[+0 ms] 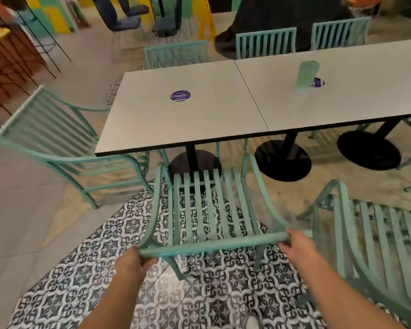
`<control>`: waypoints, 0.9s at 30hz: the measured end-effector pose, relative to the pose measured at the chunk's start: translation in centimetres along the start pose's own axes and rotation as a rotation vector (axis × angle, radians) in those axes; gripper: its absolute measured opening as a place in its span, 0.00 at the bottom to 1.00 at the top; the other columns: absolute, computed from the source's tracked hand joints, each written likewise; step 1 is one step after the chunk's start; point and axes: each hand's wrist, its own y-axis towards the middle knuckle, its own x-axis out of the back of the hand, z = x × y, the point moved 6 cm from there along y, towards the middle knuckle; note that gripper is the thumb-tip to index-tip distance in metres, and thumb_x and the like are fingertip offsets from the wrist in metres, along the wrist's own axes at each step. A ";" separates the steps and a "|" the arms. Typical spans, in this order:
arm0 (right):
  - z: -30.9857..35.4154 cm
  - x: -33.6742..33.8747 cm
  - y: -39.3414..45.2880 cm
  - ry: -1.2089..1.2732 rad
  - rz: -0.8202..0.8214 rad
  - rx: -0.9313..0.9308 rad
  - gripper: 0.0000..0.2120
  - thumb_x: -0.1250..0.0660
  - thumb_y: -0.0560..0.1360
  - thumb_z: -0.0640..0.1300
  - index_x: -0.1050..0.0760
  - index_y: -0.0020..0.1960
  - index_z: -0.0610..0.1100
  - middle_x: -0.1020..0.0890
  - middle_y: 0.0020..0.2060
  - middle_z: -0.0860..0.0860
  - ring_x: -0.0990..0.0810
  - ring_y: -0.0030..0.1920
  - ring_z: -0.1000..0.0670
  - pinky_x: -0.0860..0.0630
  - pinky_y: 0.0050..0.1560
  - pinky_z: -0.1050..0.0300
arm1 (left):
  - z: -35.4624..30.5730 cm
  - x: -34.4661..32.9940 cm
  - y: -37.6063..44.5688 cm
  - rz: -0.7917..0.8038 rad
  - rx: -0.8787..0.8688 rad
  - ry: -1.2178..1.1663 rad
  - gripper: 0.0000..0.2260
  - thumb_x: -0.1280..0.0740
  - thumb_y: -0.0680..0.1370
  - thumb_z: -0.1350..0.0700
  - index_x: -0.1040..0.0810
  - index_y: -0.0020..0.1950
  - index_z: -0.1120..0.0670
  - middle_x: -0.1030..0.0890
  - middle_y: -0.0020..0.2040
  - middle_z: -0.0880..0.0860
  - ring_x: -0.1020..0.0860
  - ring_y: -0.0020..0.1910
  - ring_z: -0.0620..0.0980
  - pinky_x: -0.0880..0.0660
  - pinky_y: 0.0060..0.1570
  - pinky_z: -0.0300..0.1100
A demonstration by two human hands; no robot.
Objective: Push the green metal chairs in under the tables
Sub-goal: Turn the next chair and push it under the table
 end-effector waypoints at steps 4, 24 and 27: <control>2.8 -2.7 1.3 0.042 -0.001 -0.005 0.19 0.35 0.78 0.36 0.32 0.67 0.33 0.26 0.61 0.36 0.25 0.63 0.40 0.23 0.57 0.55 | -0.8 -2.2 0.4 -0.059 -0.074 0.123 0.09 0.41 0.83 0.59 0.29 0.49 0.65 0.23 0.46 0.64 0.22 0.39 0.59 0.24 0.18 0.48; 7.6 -8.8 6.2 -0.210 0.092 0.048 0.19 0.32 0.76 0.38 0.31 0.64 0.36 0.22 0.58 0.42 0.21 0.45 0.44 0.24 0.61 0.44 | -2.6 -9.6 1.6 -0.091 -0.122 0.120 0.07 0.40 0.82 0.61 0.30 0.55 0.65 0.23 0.59 0.66 0.21 0.56 0.64 0.19 0.40 0.57; 7.7 -8.5 5.9 -0.218 0.073 0.066 0.20 0.31 0.75 0.37 0.31 0.64 0.36 0.22 0.58 0.40 0.21 0.55 0.42 0.23 0.59 0.44 | -2.9 -9.4 2.6 -0.064 -0.168 0.134 0.07 0.42 0.83 0.58 0.28 0.53 0.61 0.25 0.65 0.65 0.22 0.60 0.63 0.18 0.39 0.52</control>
